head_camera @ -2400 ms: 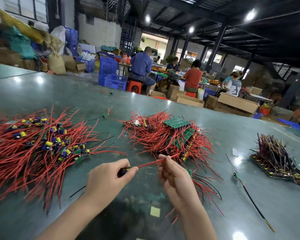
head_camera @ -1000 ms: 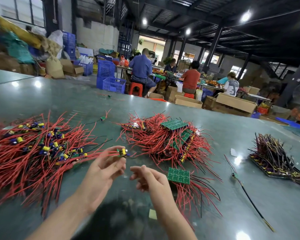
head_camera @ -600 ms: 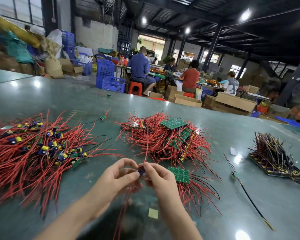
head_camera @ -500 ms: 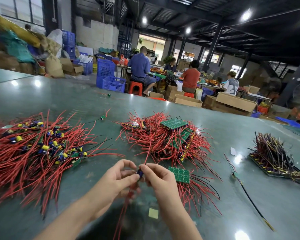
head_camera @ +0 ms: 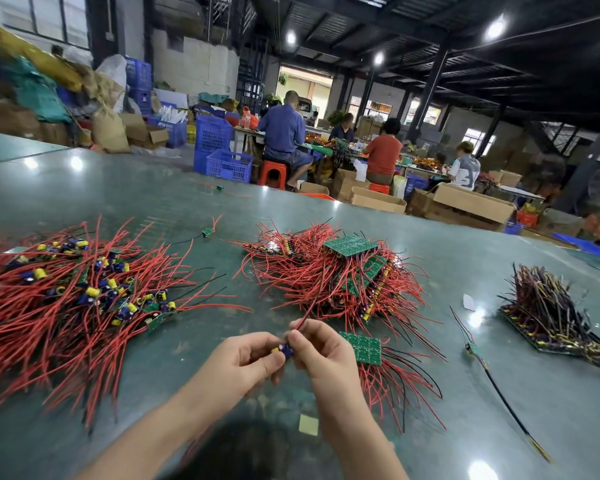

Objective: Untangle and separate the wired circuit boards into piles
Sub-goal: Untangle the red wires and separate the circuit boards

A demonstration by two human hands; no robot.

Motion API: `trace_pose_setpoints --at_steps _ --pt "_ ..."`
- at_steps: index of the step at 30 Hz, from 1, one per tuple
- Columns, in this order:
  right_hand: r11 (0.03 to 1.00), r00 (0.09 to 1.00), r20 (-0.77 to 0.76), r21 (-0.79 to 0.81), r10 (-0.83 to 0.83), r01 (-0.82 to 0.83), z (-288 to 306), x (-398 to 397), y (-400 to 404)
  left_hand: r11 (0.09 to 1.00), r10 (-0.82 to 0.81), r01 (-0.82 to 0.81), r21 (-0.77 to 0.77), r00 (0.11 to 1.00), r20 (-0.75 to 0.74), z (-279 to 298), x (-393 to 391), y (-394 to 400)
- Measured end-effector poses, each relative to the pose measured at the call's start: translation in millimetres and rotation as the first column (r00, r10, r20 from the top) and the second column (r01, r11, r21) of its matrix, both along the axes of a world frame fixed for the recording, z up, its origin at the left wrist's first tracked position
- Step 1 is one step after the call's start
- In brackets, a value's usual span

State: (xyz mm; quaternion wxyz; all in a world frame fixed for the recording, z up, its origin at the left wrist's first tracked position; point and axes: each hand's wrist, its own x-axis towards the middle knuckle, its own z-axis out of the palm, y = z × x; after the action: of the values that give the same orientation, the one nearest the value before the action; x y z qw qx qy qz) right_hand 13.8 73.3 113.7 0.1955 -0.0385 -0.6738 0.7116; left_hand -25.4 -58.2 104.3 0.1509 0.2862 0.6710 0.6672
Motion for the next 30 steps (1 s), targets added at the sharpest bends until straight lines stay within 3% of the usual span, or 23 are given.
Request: trace_pose_setpoints --at_steps 5,11,23,30 --pt "0.993 0.993 0.005 0.015 -0.119 0.119 -2.6 -2.0 -2.3 0.997 0.071 -0.075 -0.020 0.986 -0.153 -6.3 0.2 2.1" --pt "0.983 0.984 0.052 -0.063 -0.169 0.172 -6.6 -2.7 -3.9 0.991 0.111 -0.125 -0.043 0.966 -0.233 -11.5 -2.2 2.0" --pt "0.932 0.970 0.093 -0.272 -0.223 0.240 -3.1 -4.7 8.9 0.993 0.092 -0.103 -0.051 0.977 -0.195 -9.7 -4.9 -0.3" --pt "0.963 0.971 -0.019 -0.133 -0.239 0.234 4.4 -1.3 5.4 0.991 0.131 -0.129 0.026 0.983 -0.131 -2.4 -0.2 -0.4"
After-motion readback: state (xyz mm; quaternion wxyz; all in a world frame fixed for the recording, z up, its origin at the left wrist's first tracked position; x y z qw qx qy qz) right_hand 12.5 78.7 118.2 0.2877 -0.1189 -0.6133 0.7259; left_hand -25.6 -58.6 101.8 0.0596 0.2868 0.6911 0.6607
